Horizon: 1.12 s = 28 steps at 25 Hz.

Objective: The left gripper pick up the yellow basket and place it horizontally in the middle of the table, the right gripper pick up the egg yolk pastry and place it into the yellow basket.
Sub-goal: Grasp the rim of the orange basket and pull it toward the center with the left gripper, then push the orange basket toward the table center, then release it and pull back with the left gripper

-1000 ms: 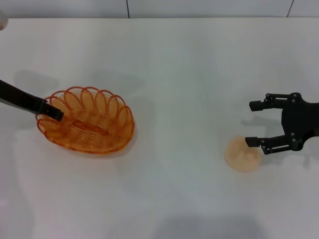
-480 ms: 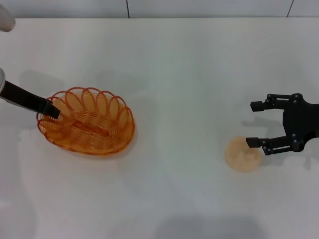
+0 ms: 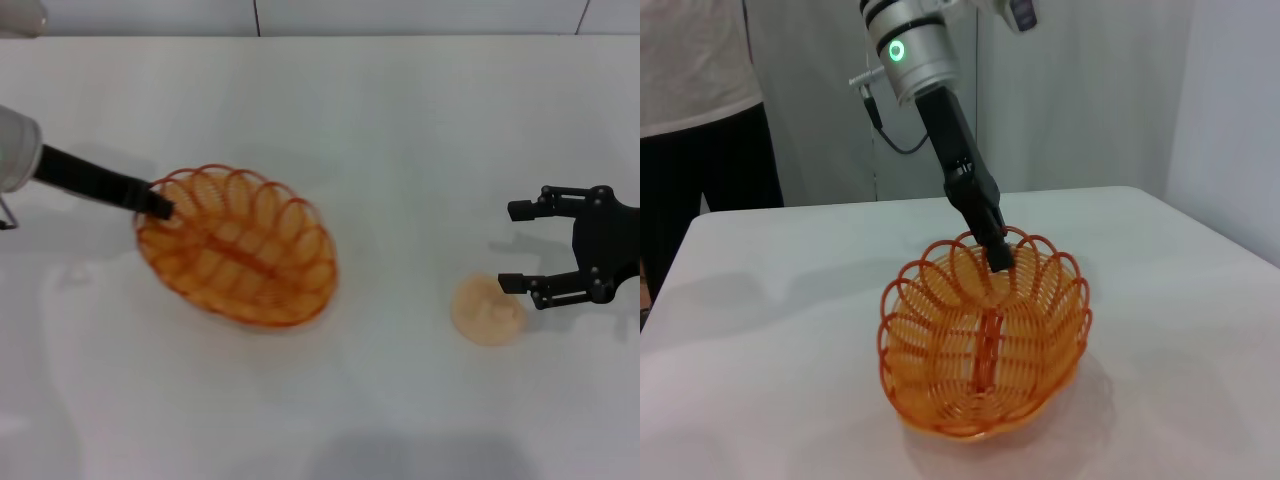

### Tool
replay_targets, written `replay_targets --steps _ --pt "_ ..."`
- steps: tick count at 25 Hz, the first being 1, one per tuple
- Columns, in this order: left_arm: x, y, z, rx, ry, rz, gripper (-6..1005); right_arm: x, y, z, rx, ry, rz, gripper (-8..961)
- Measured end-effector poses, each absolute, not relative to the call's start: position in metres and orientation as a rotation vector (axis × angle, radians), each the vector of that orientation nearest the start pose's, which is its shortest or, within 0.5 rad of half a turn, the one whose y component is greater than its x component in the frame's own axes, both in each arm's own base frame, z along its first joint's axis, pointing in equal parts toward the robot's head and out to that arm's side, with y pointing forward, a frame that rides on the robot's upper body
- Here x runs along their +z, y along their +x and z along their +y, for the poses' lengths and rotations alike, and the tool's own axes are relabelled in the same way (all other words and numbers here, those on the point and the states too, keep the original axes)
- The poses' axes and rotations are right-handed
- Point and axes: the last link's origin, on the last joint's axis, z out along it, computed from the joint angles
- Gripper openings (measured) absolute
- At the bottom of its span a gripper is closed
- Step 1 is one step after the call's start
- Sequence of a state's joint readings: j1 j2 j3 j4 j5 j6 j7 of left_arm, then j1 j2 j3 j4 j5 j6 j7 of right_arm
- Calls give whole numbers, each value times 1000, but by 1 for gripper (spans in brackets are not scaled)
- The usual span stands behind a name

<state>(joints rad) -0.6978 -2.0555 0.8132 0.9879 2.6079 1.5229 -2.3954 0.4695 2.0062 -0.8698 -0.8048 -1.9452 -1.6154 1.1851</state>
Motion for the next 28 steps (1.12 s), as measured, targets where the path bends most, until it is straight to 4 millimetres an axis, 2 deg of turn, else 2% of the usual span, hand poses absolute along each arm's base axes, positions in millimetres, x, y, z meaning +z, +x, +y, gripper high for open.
replay_targets --steps 3,8,16,23,28 --pt "31 -239 379 35 -2412 -1492 102 30 264 323 491 -2836 120 774" --pt "22 -238 381 7 -2317 -1628 85 30 266 320 491 -2842 80 769" --pt "3 -238 381 -82 -2139 -1908 126 32 272 312 483 -2842 33 762" --pt "-14 -233 378 -78 -2115 -1995 162 37 274 307 499 -2846 15 756" --pt "-16 -231 380 -76 -2104 -2001 188 40 275 305 507 -2841 7 752"
